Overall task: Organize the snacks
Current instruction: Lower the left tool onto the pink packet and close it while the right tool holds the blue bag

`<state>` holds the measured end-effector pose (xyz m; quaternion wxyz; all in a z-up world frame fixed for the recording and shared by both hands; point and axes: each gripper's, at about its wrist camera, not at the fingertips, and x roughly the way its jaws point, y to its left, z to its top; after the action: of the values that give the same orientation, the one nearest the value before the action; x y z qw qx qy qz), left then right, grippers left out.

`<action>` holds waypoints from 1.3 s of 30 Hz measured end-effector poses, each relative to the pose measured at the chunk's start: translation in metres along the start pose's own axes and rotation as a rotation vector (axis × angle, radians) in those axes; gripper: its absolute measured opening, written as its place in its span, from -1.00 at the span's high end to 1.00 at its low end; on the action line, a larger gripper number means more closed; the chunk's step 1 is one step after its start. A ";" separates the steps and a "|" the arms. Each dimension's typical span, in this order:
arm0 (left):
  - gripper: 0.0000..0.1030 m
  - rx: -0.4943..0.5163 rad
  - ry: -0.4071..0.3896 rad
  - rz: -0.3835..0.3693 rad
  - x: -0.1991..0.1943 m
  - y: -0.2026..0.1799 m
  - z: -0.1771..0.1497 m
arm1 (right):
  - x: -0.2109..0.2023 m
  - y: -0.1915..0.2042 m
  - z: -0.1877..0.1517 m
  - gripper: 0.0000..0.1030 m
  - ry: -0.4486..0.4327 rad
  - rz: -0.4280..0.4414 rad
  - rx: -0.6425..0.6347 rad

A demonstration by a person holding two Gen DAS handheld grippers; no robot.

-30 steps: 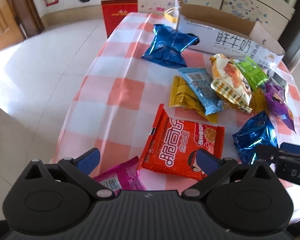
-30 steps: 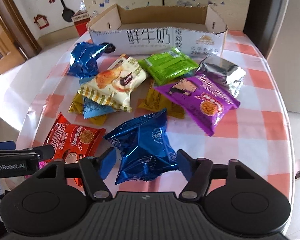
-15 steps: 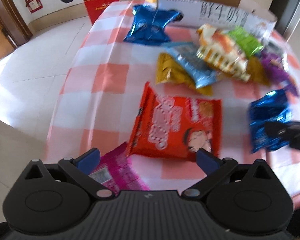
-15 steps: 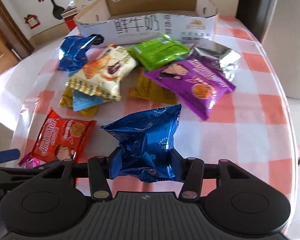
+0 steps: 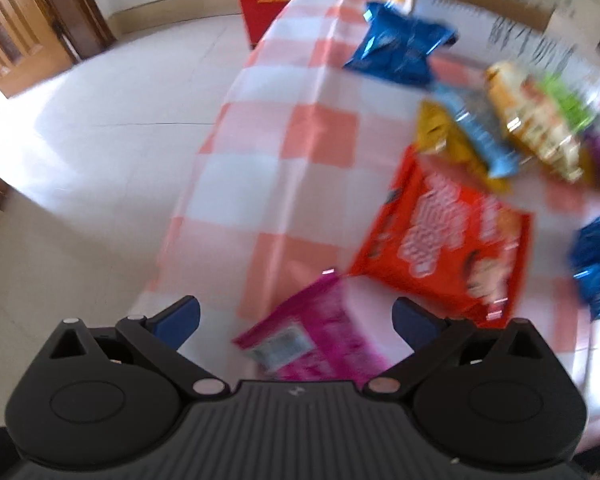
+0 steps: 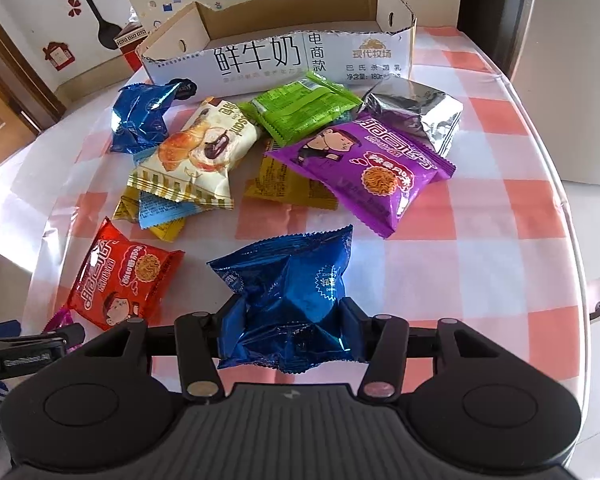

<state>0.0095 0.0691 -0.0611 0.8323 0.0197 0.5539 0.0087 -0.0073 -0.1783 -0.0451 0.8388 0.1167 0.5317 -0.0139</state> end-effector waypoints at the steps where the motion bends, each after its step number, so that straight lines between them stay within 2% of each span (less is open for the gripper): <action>1: -0.98 -0.014 -0.005 -0.029 -0.003 0.000 0.000 | 0.000 0.001 0.000 -0.13 0.001 -0.001 0.000; 3: -0.98 -0.034 -0.016 -0.055 -0.009 -0.003 0.001 | 0.000 0.001 0.000 -0.13 0.001 0.002 -0.002; 9: -0.98 -0.044 -0.026 -0.058 -0.022 0.004 -0.005 | 0.000 0.001 0.001 -0.14 0.001 -0.001 -0.003; 14: -0.97 -0.159 0.024 -0.099 -0.025 0.029 -0.019 | 0.000 0.010 0.001 -0.15 -0.001 0.022 -0.018; 17: -0.97 -0.201 0.049 -0.114 -0.019 0.028 -0.024 | 0.001 0.015 0.000 -0.15 0.005 0.032 -0.029; 24: -0.97 -0.200 0.096 -0.076 0.002 0.010 -0.032 | 0.001 0.017 0.000 -0.15 0.007 0.033 -0.033; 33: -1.00 -0.217 0.083 0.014 0.018 0.001 -0.028 | 0.002 0.022 0.000 -0.15 0.009 0.030 -0.052; 39: -1.00 -0.231 0.081 0.028 0.020 -0.001 -0.022 | 0.005 0.025 -0.001 -0.15 0.014 0.029 -0.059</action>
<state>-0.0031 0.0697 -0.0884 0.8059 -0.0688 0.5819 0.0848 -0.0023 -0.1538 -0.0450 0.8383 0.0997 0.5358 0.0150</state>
